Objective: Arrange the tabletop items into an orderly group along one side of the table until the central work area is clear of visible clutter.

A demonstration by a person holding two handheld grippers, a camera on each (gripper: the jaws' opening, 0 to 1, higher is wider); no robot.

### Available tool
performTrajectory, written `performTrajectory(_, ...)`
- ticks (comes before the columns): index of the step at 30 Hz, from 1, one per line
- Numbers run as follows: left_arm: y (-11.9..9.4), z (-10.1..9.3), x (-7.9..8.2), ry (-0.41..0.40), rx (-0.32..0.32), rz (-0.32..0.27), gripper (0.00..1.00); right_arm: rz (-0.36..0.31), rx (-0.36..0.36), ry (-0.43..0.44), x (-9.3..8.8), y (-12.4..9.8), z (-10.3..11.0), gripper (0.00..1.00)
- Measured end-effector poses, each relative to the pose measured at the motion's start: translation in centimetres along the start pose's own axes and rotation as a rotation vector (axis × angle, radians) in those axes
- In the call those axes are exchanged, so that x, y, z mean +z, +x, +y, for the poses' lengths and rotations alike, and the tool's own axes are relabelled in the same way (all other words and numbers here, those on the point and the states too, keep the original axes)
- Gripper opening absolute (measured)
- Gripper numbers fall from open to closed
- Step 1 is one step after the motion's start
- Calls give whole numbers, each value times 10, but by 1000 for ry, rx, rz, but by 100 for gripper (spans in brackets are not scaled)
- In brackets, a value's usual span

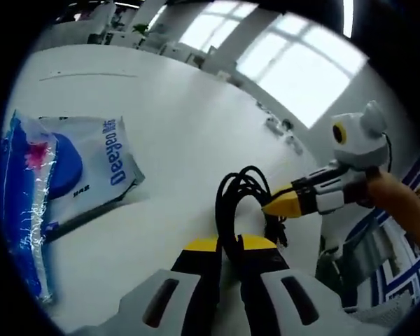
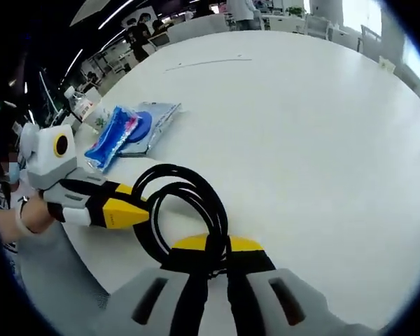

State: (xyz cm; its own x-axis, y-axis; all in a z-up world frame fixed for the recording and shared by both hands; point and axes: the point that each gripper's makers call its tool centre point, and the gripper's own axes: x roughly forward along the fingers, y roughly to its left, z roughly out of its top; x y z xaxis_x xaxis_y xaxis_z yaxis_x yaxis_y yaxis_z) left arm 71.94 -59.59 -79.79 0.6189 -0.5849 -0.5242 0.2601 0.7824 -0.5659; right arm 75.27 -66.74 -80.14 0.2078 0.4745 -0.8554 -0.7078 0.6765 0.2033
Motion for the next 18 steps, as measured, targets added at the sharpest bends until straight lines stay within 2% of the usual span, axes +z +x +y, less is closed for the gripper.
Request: performTrajectory(18,5,7,-1,32,28,17,7,-34,-36,-34,0,9,-6,6)
